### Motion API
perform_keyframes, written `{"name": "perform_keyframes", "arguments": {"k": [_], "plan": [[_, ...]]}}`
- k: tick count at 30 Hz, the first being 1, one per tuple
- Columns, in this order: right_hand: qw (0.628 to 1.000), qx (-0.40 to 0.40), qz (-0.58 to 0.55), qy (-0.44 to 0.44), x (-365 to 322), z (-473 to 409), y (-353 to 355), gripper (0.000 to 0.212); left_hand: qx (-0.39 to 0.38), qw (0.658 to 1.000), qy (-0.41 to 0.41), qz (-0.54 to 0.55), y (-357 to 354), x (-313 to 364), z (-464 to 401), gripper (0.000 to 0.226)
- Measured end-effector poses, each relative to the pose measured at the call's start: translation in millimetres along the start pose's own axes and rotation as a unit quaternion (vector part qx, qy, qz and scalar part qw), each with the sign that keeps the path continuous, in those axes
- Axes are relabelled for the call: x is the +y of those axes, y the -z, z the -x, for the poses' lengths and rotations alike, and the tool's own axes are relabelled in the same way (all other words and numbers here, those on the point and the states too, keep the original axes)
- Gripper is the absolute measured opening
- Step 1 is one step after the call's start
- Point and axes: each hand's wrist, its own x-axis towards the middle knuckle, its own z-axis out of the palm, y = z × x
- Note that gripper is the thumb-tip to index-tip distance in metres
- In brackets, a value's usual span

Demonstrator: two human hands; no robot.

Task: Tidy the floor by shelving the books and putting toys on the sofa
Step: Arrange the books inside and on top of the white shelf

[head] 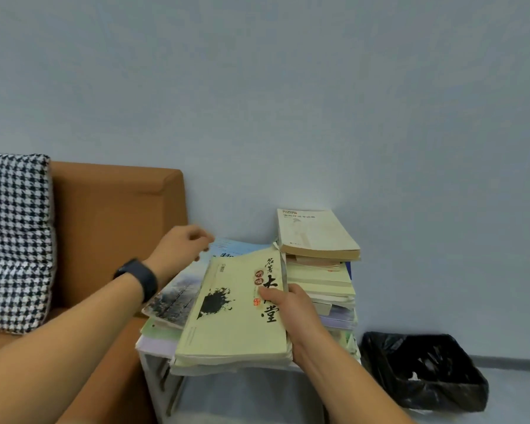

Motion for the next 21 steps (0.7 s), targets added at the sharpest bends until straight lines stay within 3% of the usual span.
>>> {"name": "perform_keyframes", "arguments": {"k": [2,5,10,13,16,18,21], "plan": [[0.999,0.001,0.028,0.017,4,2,-2,0.026,0.016,0.993,0.072,-0.089,14,-63,20,0.02],[0.999,0.003,0.039,0.019,19,6,-19,0.026,-0.075,0.974,0.148,-0.157,18,-121,41,0.047],[1.0,-0.005,-0.011,0.003,36,7,-47,0.029,-0.043,0.987,0.091,-0.128,15,-113,38,0.022],[0.998,-0.007,-0.054,-0.016,36,3,-53,0.028,-0.104,0.984,0.139,0.035,30,-108,49,0.014],[0.997,-0.017,-0.07,-0.01,37,0,-55,0.026,-0.202,0.923,0.212,0.25,51,-119,74,0.022],[0.999,-0.007,-0.048,-0.006,43,-3,-58,0.023,-0.23,0.891,0.242,0.309,56,-129,84,0.039],[1.0,0.007,0.017,0.001,49,-9,-61,0.019,-0.223,0.876,0.255,0.343,44,-133,91,0.044]]}}
